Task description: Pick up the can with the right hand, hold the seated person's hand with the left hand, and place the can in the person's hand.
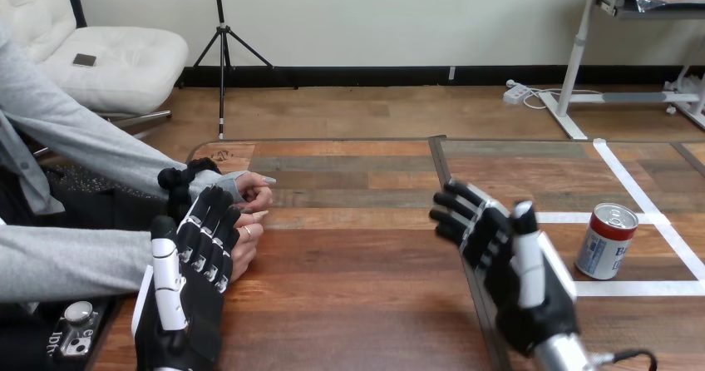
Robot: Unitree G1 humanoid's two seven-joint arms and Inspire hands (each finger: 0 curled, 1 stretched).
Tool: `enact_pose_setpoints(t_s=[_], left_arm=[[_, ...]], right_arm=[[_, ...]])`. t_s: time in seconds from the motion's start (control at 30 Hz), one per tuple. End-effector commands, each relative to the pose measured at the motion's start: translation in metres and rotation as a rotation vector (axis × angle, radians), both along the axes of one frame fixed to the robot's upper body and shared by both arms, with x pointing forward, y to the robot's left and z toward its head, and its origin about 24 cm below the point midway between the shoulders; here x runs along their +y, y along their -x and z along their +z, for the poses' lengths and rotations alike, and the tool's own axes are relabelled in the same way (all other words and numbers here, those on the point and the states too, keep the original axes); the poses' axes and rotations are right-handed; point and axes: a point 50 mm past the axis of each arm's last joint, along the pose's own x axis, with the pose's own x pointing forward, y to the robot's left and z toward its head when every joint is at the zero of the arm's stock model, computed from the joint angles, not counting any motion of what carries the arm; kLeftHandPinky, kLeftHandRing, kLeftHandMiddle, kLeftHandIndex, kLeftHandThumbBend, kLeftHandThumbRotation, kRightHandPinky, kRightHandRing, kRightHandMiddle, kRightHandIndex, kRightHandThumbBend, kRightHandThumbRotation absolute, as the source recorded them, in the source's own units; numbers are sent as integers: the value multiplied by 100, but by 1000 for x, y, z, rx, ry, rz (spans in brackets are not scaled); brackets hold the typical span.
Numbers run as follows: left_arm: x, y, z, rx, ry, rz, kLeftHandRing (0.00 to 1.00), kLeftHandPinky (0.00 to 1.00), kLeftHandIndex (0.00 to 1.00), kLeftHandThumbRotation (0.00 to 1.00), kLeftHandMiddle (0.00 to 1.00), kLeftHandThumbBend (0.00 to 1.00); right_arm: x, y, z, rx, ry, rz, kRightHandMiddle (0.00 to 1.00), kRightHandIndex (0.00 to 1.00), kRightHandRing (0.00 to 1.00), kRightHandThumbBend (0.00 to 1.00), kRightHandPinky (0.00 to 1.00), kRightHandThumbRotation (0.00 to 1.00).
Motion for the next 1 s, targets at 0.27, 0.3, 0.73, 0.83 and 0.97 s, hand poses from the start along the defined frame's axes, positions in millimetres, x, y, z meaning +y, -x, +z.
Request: enact_pose_setpoints(t_s=[0.27, 0.3, 0.73, 0.83, 0.97], left_arm=[[-2, -15, 20, -94, -43, -35, 94, 98, 90, 99, 93, 60], [-2, -15, 20, -95, -44, -35, 95, 98, 90, 99, 93, 60], [-1, -15, 19, -97, -42, -33, 94, 98, 89, 98, 92, 61], [-1, -15, 19, -90, -50, -30, 94, 98, 89, 98, 93, 62], [-1, -15, 18, -90, -40, -36, 95, 99, 89, 98, 93, 62]], right_arm=[[-27, -23, 58, -194, 63, 2, 84, 83, 86, 87, 88, 97], [-28, -24, 60, -200, 68, 2, 84, 83, 86, 87, 87, 97], [-42, -30, 76, -243, 142, -18, 84, 84, 85, 87, 81, 99], [-45, -31, 79, -254, 154, -21, 84, 83, 85, 87, 80, 99], [-48, -33, 82, -271, 173, -28, 84, 83, 84, 87, 80, 98]])
